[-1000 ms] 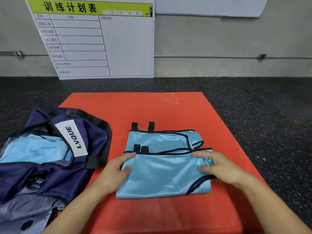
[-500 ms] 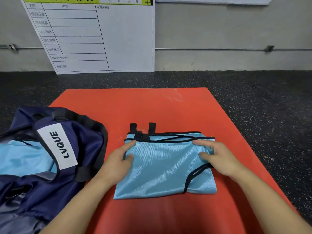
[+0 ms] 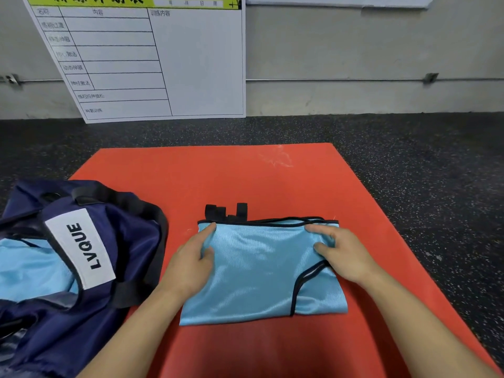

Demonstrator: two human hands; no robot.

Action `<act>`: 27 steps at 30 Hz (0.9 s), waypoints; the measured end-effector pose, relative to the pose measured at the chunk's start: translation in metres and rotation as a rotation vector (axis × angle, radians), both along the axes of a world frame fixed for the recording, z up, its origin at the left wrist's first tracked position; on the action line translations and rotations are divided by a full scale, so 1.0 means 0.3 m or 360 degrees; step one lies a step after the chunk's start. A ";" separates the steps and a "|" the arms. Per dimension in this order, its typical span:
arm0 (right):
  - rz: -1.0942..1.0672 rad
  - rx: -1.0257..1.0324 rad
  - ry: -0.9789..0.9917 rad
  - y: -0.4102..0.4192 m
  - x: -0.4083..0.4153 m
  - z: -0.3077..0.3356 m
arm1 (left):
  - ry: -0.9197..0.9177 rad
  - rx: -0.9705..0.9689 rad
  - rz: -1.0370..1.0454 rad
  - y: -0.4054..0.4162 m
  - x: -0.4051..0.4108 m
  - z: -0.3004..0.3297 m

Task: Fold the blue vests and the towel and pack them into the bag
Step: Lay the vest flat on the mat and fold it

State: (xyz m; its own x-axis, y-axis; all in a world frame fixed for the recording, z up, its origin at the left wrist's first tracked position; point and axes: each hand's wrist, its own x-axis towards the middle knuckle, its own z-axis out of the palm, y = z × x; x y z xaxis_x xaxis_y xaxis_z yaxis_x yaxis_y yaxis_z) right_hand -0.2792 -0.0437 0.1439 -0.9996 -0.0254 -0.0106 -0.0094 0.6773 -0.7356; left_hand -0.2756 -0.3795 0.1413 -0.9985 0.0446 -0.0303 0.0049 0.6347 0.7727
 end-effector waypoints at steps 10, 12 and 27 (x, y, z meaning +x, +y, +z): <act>-0.0064 0.0355 0.0035 -0.027 -0.038 -0.012 | 0.0064 -0.0747 -0.0018 0.011 0.004 0.001; -0.0089 0.0473 0.0045 -0.024 -0.034 -0.020 | 0.0020 -0.0899 0.0023 0.029 0.018 0.011; 0.0330 0.0887 0.0221 -0.437 0.074 -0.103 | 0.0640 -0.1108 -0.0409 0.179 0.061 -0.158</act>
